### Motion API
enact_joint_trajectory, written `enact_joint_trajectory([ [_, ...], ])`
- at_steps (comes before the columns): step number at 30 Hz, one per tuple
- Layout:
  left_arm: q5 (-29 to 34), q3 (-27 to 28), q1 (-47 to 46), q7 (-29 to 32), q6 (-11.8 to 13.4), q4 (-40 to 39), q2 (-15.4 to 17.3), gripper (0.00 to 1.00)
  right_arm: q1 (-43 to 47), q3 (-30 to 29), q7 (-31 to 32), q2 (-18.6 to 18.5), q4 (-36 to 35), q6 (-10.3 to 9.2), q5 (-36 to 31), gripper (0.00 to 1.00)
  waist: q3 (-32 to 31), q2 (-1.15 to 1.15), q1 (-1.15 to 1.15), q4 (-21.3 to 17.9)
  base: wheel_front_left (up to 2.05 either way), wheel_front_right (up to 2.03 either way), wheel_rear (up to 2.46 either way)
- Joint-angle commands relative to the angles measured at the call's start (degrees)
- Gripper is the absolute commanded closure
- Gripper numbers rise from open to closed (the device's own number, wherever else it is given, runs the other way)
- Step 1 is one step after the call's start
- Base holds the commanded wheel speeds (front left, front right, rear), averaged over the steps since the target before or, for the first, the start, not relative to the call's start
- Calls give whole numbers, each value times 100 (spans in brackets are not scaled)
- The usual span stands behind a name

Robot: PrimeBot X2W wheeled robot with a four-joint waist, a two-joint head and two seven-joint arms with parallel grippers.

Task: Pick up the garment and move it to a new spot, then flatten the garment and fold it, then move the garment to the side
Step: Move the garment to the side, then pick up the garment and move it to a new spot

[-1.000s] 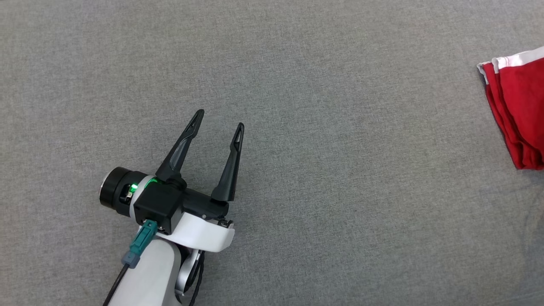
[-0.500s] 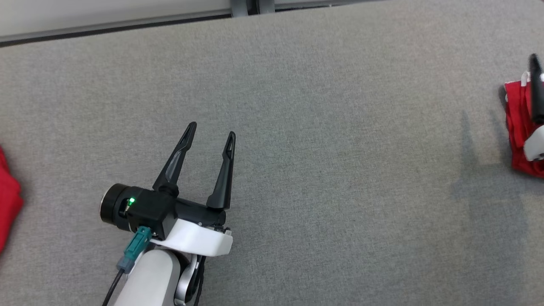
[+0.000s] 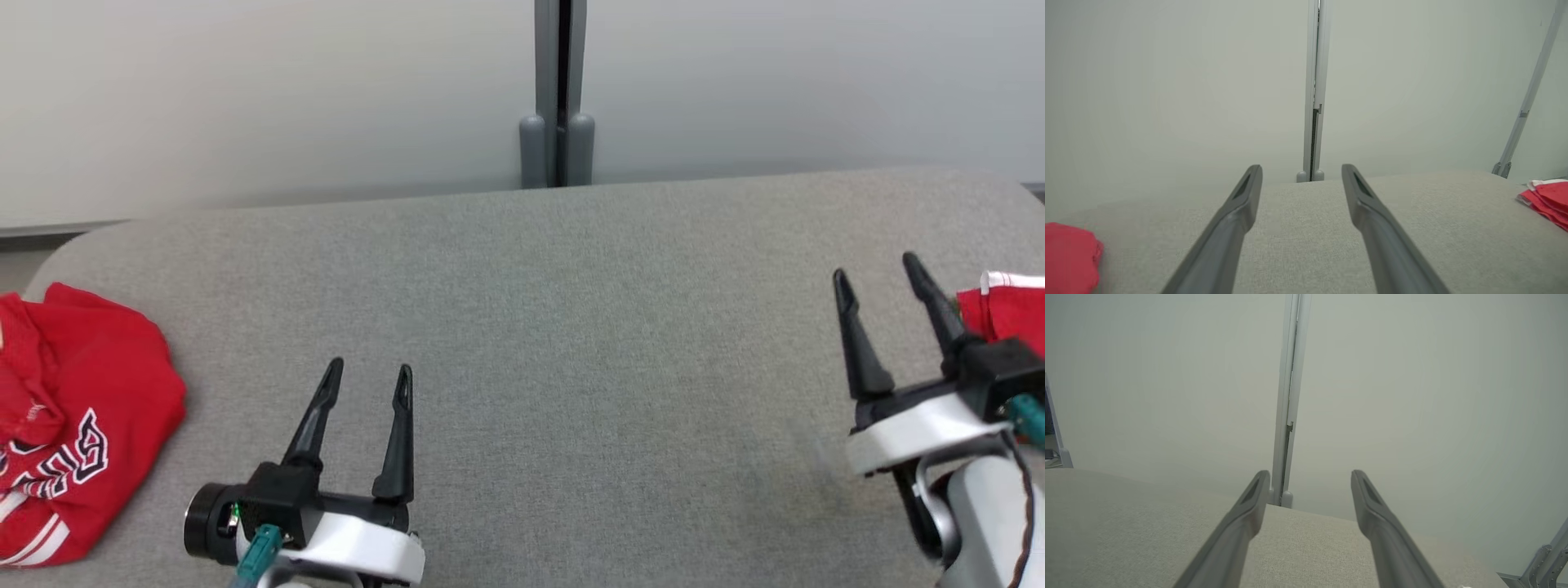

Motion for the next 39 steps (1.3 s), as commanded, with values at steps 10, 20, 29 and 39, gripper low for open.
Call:
enact_joint_trajectory([
  [10,77,15,606,0,99,10,15,0,1413,-392,-5,970,-795,-10,-681,0,-647,0,0,378,0,0,0],
  [20,82,-14,791,0,158,-44,16,0,1920,-496,-5,1326,-1003,-10,-727,0,-704,0,0,414,0,0,0],
  [29,8,-35,831,0,137,130,16,0,2001,-655,71,1384,-787,-7,-183,0,-740,0,0,379,0,0,0],
  [39,-58,-49,823,0,163,356,16,0,2010,-636,37,1387,-717,-6,25,0,-796,0,0,325,0,0,0],
])
